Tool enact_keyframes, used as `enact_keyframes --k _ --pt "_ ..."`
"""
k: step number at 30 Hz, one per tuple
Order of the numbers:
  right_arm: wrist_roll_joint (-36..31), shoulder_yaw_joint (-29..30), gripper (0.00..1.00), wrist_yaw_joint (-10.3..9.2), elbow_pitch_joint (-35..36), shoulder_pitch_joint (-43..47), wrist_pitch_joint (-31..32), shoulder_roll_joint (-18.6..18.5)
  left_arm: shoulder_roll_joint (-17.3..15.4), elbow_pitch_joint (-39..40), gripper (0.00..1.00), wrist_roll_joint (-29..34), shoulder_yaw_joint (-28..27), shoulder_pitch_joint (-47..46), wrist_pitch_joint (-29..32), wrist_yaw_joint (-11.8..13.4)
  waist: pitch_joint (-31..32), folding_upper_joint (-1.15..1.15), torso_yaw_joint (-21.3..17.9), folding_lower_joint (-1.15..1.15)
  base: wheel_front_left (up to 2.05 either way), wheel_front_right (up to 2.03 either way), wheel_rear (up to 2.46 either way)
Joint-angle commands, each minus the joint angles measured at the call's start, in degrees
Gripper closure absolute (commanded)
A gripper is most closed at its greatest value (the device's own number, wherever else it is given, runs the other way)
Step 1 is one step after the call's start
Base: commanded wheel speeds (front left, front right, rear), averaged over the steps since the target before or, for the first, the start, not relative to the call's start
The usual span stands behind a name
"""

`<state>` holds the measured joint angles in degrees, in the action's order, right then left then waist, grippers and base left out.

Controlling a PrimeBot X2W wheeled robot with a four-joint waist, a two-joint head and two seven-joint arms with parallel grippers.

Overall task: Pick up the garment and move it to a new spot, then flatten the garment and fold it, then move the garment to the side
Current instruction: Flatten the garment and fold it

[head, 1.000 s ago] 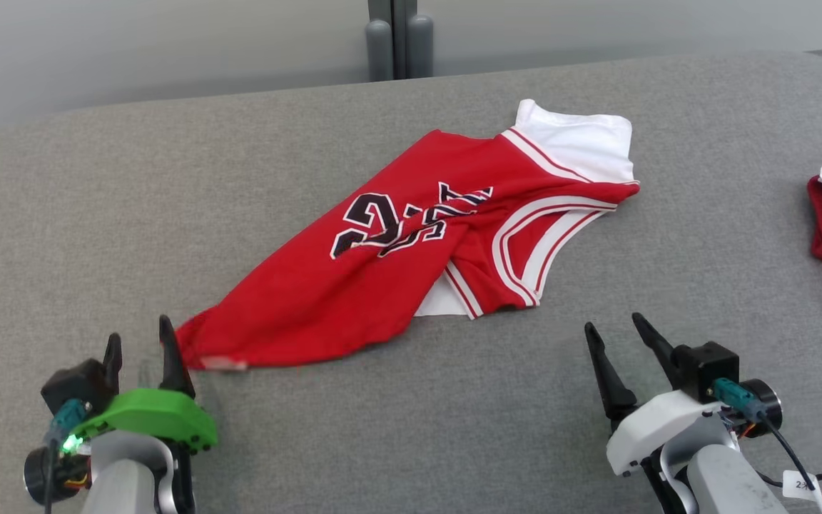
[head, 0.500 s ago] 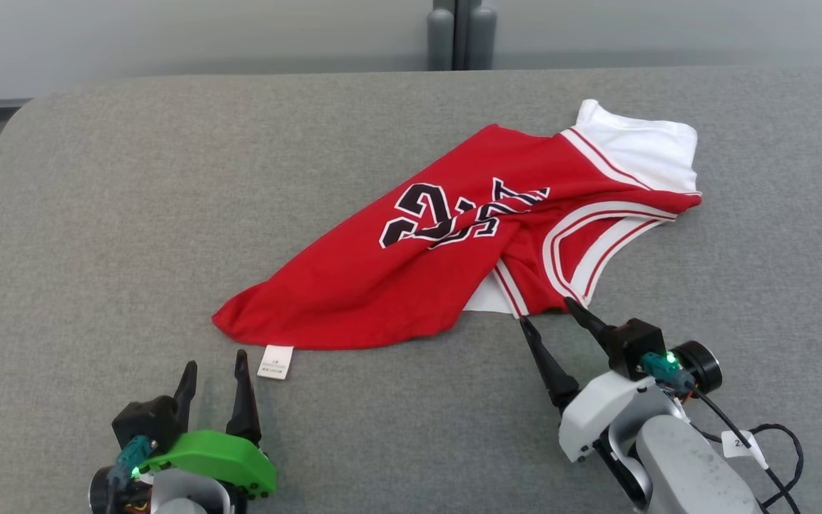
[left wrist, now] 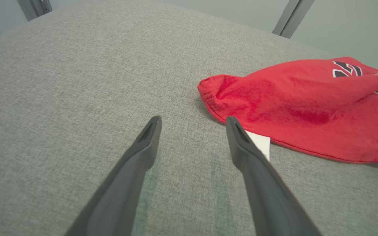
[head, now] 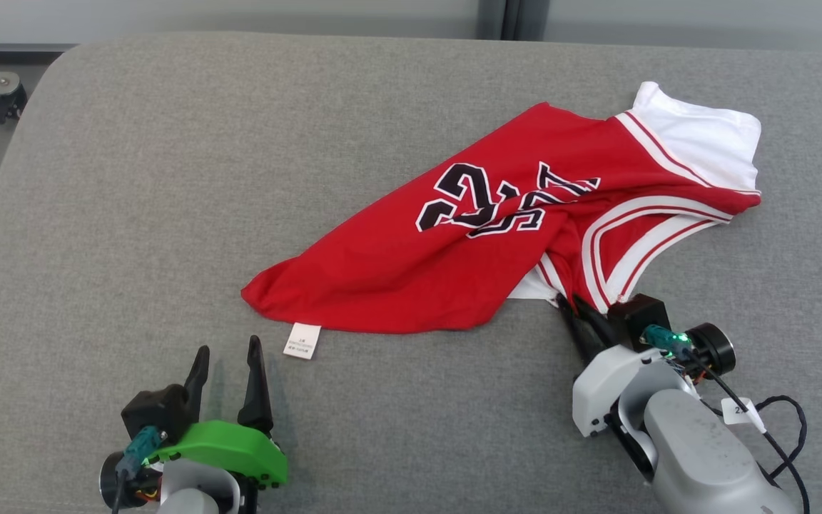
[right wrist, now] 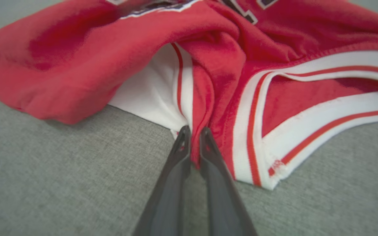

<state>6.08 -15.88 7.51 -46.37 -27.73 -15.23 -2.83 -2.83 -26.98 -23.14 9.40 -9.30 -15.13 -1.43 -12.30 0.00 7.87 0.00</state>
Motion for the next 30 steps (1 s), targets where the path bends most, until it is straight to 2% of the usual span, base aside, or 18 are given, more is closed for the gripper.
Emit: enact_keyframes --k 1,7,10,16,21,22,24,25,28,30 --pt "0.20 0.03 1.00 -0.05 -0.99 0.67 0.17 -0.23 -0.22 -0.01 0.00 -0.33 0.24 -0.80 0.00 0.31 0.19 0.00 -0.16 0.00 0.00 0.00 0.00" --pt "-0.60 3.50 1.00 -0.07 2.19 3.07 0.11 -0.51 -0.21 0.43 0.00 0.08 1.17 0.02 0.01 0.23 1.58 0.00 -1.35 0.00 0.00 0.00 0.00" --pt "-0.46 4.72 1.00 -0.07 5.44 5.09 0.10 -2.41 -0.21 0.61 0.00 0.31 0.98 0.88 0.01 0.26 2.33 0.00 -2.21 0.00 0.00 0.00 0.00" --pt "2.05 5.35 1.00 -0.07 9.45 8.32 0.10 -10.09 -0.21 0.47 0.00 0.57 1.11 2.42 0.00 0.11 4.39 0.00 -4.17 0.00 0.00 0.00 0.00" --pt "4.45 7.24 0.98 -0.07 9.00 9.05 0.51 -17.28 -0.21 0.86 0.00 0.94 1.53 3.37 0.01 0.07 6.07 0.00 -5.45 0.00 0.00 0.00 0.00" --pt "4.61 7.43 0.86 -0.07 8.58 9.05 0.87 -18.40 -0.21 0.89 0.00 1.04 1.70 3.48 0.01 -0.04 6.32 0.00 -5.59 0.00 0.00 0.00 0.00" --pt "4.93 8.19 0.35 -0.07 7.65 8.74 1.34 -20.29 -0.21 1.02 0.00 1.29 2.07 3.67 0.01 0.02 6.73 0.00 -5.89 0.00 0.00 0.00 0.00" --pt "4.95 8.65 0.00 -0.07 6.78 8.49 1.88 -21.22 -0.20 1.15 0.00 1.24 2.40 3.91 0.01 0.27 6.98 0.00 -6.05 0.00 0.00 0.00 0.00" --pt "4.61 11.69 0.00 -0.06 5.78 6.97 1.18 -22.18 -0.23 0.96 0.00 1.59 2.55 4.61 0.01 0.19 7.61 0.00 -6.47 0.00 0.00 0.00 0.00" --pt "3.38 14.71 0.00 -0.07 6.61 6.72 0.51 -21.15 -0.21 1.07 0.00 1.88 2.53 4.93 0.01 0.14 8.14 0.00 -6.79 0.00 0.00 0.00 0.00"
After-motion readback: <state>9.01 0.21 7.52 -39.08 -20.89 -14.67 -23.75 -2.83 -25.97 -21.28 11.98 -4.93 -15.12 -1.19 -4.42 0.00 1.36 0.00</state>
